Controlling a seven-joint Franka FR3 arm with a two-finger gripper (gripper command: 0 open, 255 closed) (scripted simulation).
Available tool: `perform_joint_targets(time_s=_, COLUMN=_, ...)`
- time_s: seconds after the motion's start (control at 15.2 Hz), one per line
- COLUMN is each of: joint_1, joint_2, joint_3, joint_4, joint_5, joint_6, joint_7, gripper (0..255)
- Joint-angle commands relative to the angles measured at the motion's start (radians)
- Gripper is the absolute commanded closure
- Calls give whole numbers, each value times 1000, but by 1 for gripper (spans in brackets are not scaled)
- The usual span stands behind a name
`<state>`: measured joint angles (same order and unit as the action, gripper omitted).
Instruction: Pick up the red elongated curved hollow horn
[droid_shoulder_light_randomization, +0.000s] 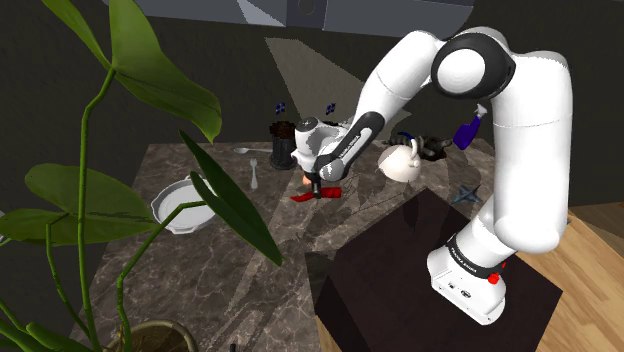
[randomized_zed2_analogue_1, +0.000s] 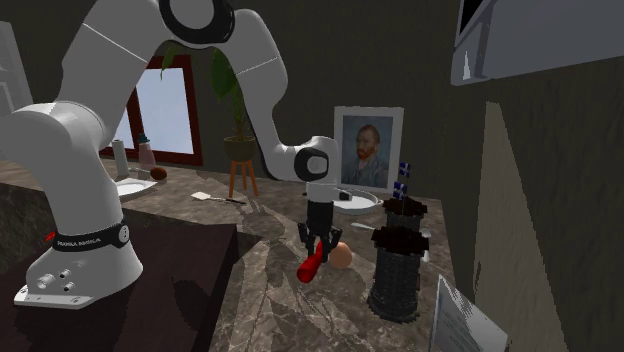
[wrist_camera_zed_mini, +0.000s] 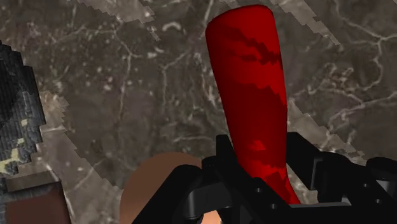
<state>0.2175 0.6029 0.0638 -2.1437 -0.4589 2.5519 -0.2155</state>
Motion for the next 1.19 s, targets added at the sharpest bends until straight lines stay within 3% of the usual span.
perform_joint_targets(time_s=0.0, joint_1=-8, joint_2=10, joint_3=1, joint_4=-7, joint_5=1, joint_6=1, joint_7=-12, gripper=255)
perform_joint_targets(time_s=1.12, joint_1=-40, joint_2=-187, joint_3=50, joint_4=-63, joint_5=71, joint_6=-134, joint_7=-84, gripper=255)
